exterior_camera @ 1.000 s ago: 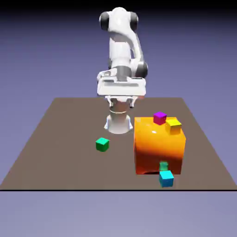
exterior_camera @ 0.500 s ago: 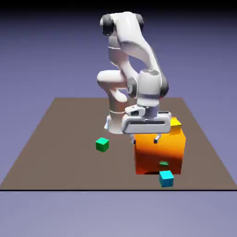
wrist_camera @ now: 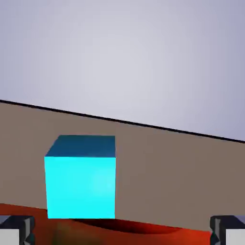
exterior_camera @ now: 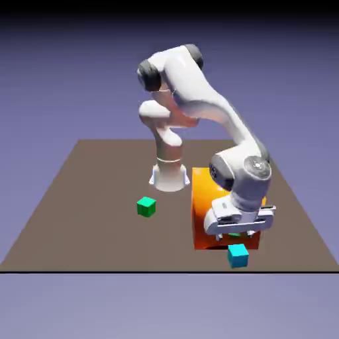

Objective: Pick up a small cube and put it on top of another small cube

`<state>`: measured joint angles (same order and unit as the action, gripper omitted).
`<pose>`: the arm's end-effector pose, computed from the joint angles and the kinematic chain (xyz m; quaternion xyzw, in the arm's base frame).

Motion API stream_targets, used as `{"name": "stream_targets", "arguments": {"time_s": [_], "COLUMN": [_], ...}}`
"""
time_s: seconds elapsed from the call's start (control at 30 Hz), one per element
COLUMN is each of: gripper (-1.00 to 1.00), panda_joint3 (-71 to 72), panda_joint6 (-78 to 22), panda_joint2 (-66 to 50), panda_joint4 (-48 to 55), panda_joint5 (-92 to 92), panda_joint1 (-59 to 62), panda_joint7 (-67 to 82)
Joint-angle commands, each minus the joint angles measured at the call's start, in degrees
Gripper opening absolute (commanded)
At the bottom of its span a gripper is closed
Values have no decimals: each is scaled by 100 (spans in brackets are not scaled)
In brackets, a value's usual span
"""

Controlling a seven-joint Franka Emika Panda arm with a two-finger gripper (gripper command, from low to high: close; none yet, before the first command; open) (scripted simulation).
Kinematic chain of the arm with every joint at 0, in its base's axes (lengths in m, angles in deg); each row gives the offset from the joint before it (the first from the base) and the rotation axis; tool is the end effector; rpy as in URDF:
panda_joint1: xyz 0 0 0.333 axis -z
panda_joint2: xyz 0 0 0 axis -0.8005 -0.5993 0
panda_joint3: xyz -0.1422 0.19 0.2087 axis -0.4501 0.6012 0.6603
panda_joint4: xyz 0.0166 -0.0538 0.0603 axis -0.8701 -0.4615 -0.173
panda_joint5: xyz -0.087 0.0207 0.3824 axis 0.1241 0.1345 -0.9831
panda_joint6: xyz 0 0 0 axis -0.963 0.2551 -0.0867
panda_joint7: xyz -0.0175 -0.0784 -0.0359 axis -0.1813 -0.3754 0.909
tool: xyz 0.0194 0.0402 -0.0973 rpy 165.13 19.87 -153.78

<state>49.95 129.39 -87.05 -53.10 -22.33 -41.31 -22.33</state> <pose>0.5650 0.2184 0.2031 0.9385 -0.2988 -0.1495 0.0871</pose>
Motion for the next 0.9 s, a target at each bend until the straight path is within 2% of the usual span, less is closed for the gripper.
{"name": "stream_targets", "arguments": {"time_s": [0.0,0.13,0.27,0.3,0.47,0.87], "gripper": [0,0,0,-100,-100,-100], "panda_joint3": [107,384,102,102,190,-2302], "panda_joint6": [-174,-623,141,141,-581,98], "panda_joint2": [-208,-744,-1178,-1178,-785,1204], "panda_joint4": [165,592,215,215,675,-1363], "panda_joint5": [60,213,528,528,178,-525], "panda_joint1": [37,131,35,35,-2,-593], "panda_joint7": [-80,-286,-447,-447,-347,422]}}
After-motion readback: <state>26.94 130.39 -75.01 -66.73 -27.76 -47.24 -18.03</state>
